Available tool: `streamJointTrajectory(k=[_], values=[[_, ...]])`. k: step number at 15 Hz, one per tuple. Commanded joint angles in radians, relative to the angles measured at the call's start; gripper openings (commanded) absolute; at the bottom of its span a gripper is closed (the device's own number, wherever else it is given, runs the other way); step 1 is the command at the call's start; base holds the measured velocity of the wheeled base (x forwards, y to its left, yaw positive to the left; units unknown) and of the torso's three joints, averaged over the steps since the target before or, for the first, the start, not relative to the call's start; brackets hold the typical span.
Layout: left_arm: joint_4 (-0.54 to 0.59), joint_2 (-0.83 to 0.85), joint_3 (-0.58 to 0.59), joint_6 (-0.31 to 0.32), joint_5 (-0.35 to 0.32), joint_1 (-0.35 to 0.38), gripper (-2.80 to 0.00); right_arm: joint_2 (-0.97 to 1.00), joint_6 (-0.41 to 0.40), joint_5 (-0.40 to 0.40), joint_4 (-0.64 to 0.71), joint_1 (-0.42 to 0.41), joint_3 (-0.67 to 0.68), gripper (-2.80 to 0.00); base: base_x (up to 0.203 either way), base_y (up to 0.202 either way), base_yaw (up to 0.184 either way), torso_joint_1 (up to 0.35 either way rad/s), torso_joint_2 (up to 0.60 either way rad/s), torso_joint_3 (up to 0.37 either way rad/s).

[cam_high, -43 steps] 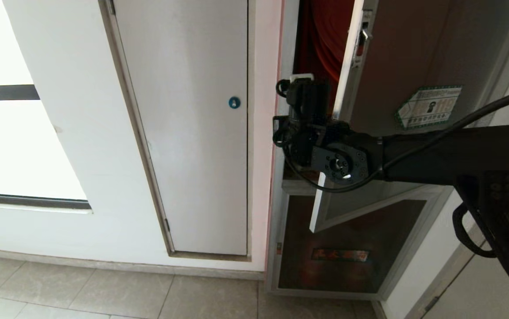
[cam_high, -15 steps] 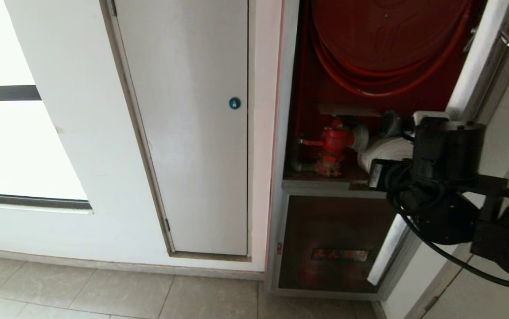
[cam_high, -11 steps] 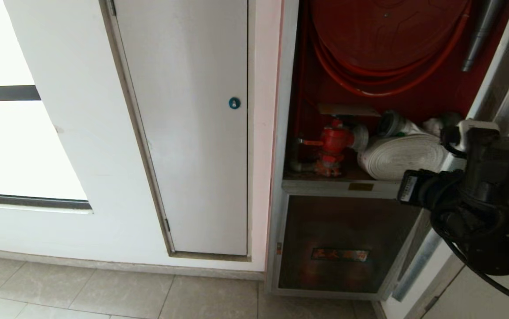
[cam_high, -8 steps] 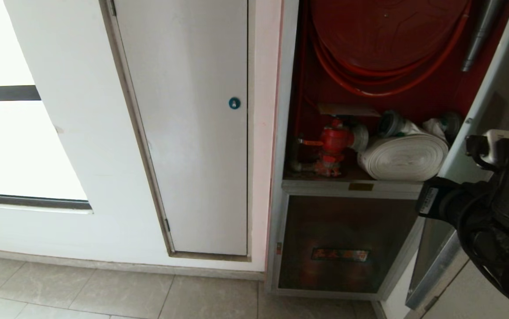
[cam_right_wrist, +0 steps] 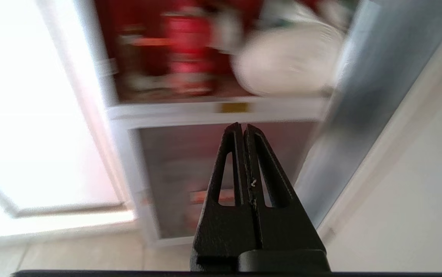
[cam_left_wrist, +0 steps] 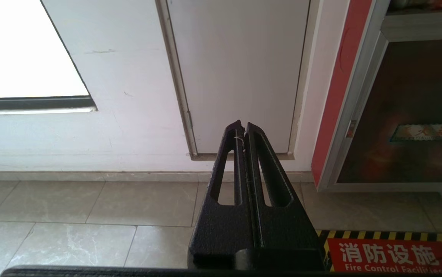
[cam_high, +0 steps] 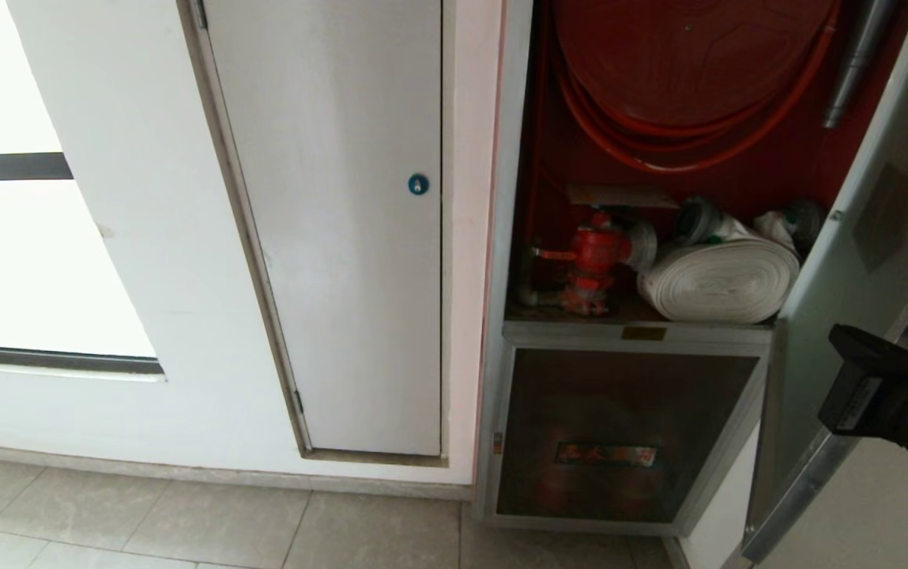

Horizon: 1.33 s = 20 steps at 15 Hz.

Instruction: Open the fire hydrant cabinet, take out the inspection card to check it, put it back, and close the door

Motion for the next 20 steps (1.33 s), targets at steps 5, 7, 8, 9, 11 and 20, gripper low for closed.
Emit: streamJointTrajectory(k=[5, 7, 8, 9, 11, 20], values=[[0.001, 0.0, 0.0, 0.003, 0.0, 0.0, -2.8, 0.183, -0.052, 0.044, -0.001, 0.129, -0.122, -2.8, 0.0, 0.0, 0.0, 0.0, 0.0, 0.0], [0.001, 0.002, 0.0, 0.003, 0.0, 0.001, -2.8, 0.397, -0.035, -0.068, -0.002, 0.131, -0.365, -2.8, 0.0, 0.0, 0.0, 0.0, 0.0, 0.0], [0.001, 0.002, 0.0, 0.003, 0.0, -0.001, -2.8, 0.497, -0.025, -0.147, -0.002, 0.132, -0.517, -2.8, 0.0, 0.0, 0.0, 0.0, 0.0, 0.0], [0.001, 0.002, 0.0, 0.003, 0.0, 0.001, -2.8, 0.608, -0.017, -0.23, 0.001, 0.132, -0.657, -2.8, 0.0, 0.0, 0.0, 0.0, 0.0, 0.0], [0.001, 0.002, 0.0, 0.003, 0.0, 0.001, -2.8, 0.778, -0.001, -0.38, 0.014, 0.119, -0.826, -2.8, 0.0, 0.0, 0.0, 0.013, 0.0, 0.001], [0.002, 0.002, 0.0, 0.005, 0.0, 0.001, -2.8, 0.796, -0.012, -0.713, -0.012, -0.233, -0.816, -2.8, 0.0, 0.0, 0.0, 0.0, 0.0, 0.0]])
